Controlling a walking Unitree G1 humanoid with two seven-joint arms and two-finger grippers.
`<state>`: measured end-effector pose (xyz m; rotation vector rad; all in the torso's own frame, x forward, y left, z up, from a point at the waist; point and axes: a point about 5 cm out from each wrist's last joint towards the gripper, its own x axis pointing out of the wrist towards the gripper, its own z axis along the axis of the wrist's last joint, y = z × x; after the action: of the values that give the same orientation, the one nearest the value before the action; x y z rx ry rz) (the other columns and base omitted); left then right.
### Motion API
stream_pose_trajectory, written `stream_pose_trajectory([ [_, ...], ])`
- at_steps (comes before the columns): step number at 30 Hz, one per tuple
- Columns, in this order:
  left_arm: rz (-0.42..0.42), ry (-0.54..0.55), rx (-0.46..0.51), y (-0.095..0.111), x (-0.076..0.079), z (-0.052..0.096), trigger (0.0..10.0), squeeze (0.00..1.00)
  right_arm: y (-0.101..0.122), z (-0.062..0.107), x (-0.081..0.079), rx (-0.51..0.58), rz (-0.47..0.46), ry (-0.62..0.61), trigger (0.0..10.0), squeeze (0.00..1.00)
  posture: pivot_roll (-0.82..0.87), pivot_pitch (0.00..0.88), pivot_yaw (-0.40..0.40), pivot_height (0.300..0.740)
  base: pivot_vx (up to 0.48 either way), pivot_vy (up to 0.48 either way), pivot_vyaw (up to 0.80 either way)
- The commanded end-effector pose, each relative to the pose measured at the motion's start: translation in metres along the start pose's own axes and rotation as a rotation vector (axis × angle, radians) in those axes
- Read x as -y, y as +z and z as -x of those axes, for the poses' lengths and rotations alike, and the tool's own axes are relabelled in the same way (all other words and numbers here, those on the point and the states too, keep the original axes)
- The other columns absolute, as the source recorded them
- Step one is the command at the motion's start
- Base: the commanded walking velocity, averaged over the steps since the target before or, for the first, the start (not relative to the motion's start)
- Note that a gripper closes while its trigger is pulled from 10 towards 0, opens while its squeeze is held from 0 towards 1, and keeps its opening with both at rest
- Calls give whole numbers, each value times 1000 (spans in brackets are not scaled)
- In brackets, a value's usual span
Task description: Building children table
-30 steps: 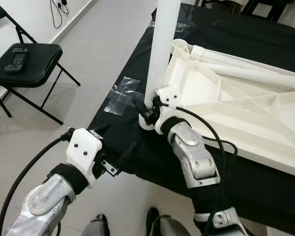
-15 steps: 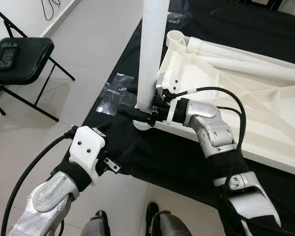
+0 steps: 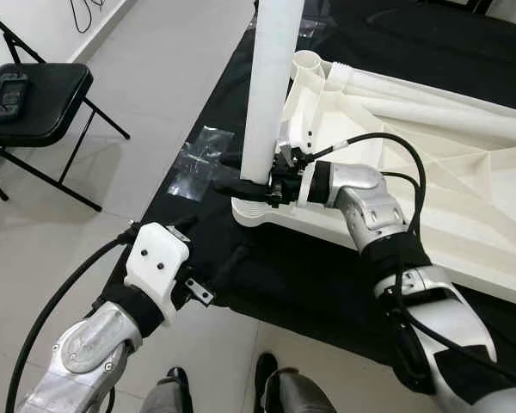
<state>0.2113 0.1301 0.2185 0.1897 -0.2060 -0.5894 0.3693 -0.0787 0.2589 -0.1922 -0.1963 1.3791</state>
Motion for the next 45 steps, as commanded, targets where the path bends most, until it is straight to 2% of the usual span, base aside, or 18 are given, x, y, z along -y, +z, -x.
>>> stream_pose_trajectory([
  [1, 0, -24, -10, 1, 6, 3, 10000, 0, -9, 8, 0, -1, -45, -4, 0, 0, 178, 334, -115, 740, 0, 0, 0],
  [7, 3, -27, -13, 0, 6, 3, 10000, 0, -22, 20, -4, -23, -37, -161, 0, 0, 151, 345, -123, 740, 0, 0, 0],
  [8, 5, -27, -13, -1, 6, 3, 10000, 0, -35, 19, -10, -75, -79, -298, 0, 0, 146, 350, -126, 740, 0, 0, 0],
  [10, 11, -29, -17, -2, 5, 4, 10000, 0, -73, 34, -30, -280, -183, -1019, 0, 0, 124, 361, -122, 740, 0, 0, 0],
  [11, 15, -30, -17, -1, 5, 5, 10000, 0, -84, 50, -44, -361, -243, -1271, 0, 0, 124, 365, -121, 740, 0, 0, 0],
  [12, 15, -30, -17, -1, 5, 5, 10000, 0, -84, 50, -44, -361, -243, -1271, 0, 0, 124, 365, -121, 740, 0, 0, 0],
  [13, 11, -35, -21, -2, 6, 4, 10000, 0, -88, 47, -61, -384, -242, -1272, 0, 0, 131, 369, -115, 740, 0, 0, 0],
  [15, 24, -34, -17, -3, 5, 3, 10000, 0, -88, 18, -74, -327, -239, -1042, 0, 0, 111, 352, -101, 740, 0, 0, 0],
  [21, 14, -46, -20, -5, 6, 1, 10000, 0, -78, -3, -65, -268, -176, -934, 0, 0, 119, 340, -104, 740, 0, 0, 0],
  [22, 14, -39, -13, -4, 4, 0, 10000, 0, -75, -5, -59, -254, -171, -924, 10000, 0, 123, 335, -108, 740, 0, 0, 0],
  [27, 7, -31, -7, -3, 3, -1, 10000, 0, -62, -10, -53, -211, -162, -924, 10000, 0, 122, 331, -110, 740, 0, 0, 0],
  [28, 5, -31, -9, -3, 2, -1, 10000, 0, -52, -15, -50, -149, -165, -878, 10000, 1000, 118, 329, -115, 740, 0, 0, 0],
  [29, 4, -29, -9, -3, 2, -1, 10000, 0, -36, -20, -47, -57, -170, -803, 10000, 1000, 115, 326, -118, 740, 0, 0, 0],
  [30, 3, -27, -8, -3, 2, -2, 10000, 0, -20, -23, -44, 35, -162, -700, 10000, 349, 116, 321, -118, 740, 0, 0, 0],
  [32, 2, -26, -8, -3, 1, -2, 10000, 0, -9, -25, -43, 94, -152, -630, 10000, 349, 116, 321, -118, 740, 0, 0, 0],
  [33, 1, -26, -5, -3, 1, -2, 10000, 0, 0, -24, -41, 129, -127, -524, 10000, 0, 118, 319, -121, 740, 0, 0, 0],
  [38, -2, -27, 0, -2, 2, -3, 10000, 0, 15, -21, -41, 106, 7, -117, 10000, 0, 118, 316, -122, 740, 0, 0, 0],
  [45, 1, -34, 2, -2, 3, -5, 10000, 0, 23, -21, -34, 94, 19, 70, 10000, 0, 126, 314, -119, 740, 0, 0, 0],
])
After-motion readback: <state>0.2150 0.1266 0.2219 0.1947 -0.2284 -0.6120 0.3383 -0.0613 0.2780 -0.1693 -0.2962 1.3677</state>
